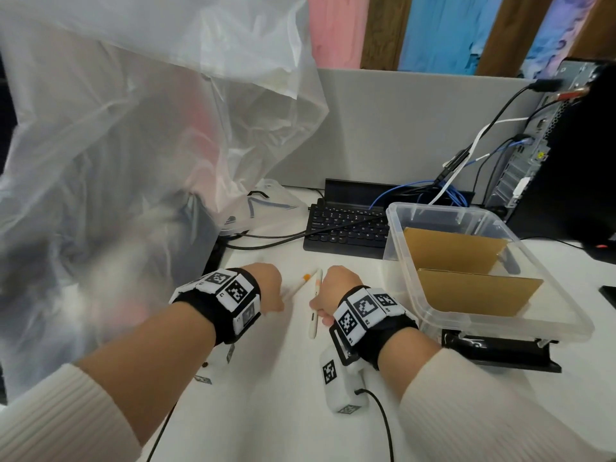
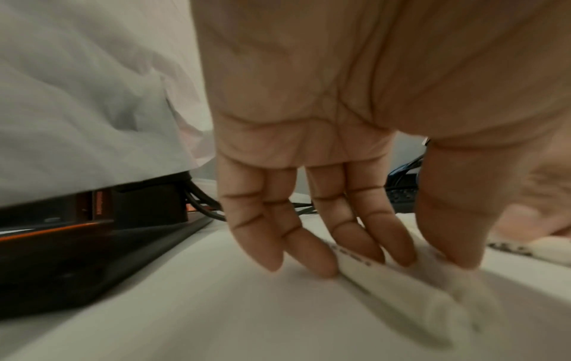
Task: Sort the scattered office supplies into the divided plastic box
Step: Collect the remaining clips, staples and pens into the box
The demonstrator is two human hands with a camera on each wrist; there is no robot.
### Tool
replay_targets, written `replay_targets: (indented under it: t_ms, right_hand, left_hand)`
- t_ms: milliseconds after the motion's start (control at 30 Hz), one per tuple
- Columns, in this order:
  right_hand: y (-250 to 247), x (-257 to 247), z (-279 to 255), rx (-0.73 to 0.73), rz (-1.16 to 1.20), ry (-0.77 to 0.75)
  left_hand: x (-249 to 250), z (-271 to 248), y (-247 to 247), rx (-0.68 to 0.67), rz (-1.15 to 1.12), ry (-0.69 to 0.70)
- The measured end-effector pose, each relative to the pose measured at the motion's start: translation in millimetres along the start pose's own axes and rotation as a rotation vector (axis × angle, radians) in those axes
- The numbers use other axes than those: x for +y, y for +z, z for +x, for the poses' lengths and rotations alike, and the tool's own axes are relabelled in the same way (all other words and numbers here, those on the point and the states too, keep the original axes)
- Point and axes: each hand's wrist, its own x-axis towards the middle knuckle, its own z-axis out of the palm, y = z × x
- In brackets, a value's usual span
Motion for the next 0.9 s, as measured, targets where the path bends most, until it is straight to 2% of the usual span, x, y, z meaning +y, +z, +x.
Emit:
replay_targets:
  t_ms: [67, 167, 267, 333, 433, 500, 667, 900]
  right_hand:
    - [1, 2, -1, 0.033, 0.068, 0.007]
    - [2, 3, -2, 0.104, 0.167, -0.005]
    - [1, 0, -4, 0.121, 0.191, 0.003]
    - [0, -1, -3, 0.095, 0.171, 0.009]
    - [-2, -3, -2, 0.035, 0.185, -0.004]
    - [-1, -1, -3, 0.025, 0.262, -0.005]
    - [3, 4, -8, -0.011, 0.410, -0.053]
    - [5, 5, -18, 0.034, 0.338, -0.082]
  left_hand:
    - [5, -8, -3, -0.011, -0.017, 0.035]
    - [7, -9, -5, 0.108, -0.114, 0.034]
    - [5, -9, -10, 0.192, -0.193, -0.093]
    - [7, -9, -12, 0.136, -0.264, -0.170]
    - [12, -3, -6, 0.052, -0.421, -0.202]
    - [17, -1, -1, 0.008, -0.546, -0.195]
    - [23, -4, 6, -0.035, -0.653, -0.116]
    - [34, -13, 10, 0.077, -0.509, -0.084]
